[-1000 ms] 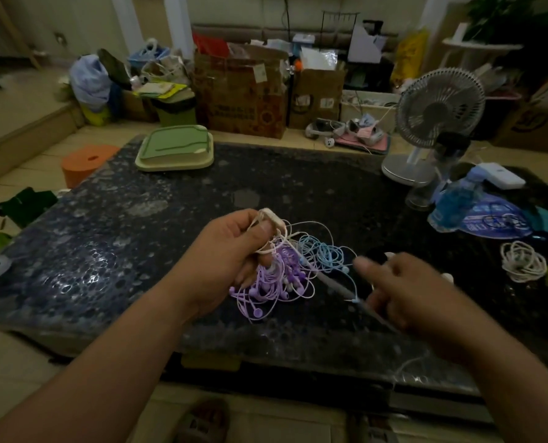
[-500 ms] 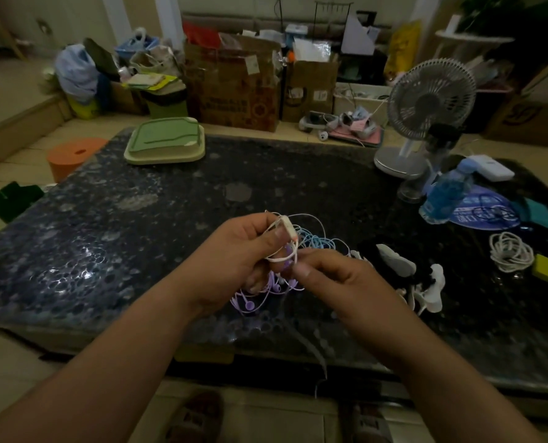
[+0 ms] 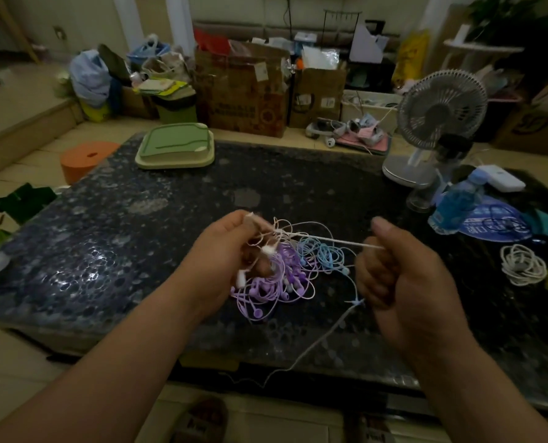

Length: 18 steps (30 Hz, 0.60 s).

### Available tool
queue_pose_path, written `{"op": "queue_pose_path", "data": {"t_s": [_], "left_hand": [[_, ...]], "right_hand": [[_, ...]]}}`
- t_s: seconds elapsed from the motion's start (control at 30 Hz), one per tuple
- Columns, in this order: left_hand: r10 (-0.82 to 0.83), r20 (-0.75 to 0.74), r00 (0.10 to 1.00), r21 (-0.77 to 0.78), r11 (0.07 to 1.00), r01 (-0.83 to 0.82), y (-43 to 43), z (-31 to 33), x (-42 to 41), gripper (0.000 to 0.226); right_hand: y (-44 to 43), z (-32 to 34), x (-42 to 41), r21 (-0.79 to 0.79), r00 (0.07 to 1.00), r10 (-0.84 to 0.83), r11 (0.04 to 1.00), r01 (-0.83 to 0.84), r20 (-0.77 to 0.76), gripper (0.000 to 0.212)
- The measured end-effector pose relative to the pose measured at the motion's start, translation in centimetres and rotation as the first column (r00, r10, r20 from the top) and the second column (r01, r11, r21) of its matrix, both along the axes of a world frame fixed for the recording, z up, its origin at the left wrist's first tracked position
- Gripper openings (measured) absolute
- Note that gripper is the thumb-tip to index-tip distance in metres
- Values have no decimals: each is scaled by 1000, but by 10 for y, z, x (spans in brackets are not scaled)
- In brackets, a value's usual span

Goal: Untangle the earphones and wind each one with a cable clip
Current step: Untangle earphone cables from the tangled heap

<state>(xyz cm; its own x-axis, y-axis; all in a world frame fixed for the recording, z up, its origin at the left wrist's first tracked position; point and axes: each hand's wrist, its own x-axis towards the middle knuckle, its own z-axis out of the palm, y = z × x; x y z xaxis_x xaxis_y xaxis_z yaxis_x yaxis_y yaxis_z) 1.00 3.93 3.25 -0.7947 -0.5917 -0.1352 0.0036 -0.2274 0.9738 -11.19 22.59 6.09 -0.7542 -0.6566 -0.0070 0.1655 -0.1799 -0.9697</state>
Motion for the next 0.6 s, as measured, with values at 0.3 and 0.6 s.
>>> {"op": "queue_pose_path", "data": {"t_s": [0.3,0.6], "left_hand": [[-17,13,1000,-19,1000,17,-6,-3,-3,26],[-309,-147,940,43,947,319,-4,4,10,19]], "right_hand": [[-3,-1,-3,-247,973,119,967,-68,200,30],[-7,-6,-24,-233,896,-18,963,135,443,35]]}}
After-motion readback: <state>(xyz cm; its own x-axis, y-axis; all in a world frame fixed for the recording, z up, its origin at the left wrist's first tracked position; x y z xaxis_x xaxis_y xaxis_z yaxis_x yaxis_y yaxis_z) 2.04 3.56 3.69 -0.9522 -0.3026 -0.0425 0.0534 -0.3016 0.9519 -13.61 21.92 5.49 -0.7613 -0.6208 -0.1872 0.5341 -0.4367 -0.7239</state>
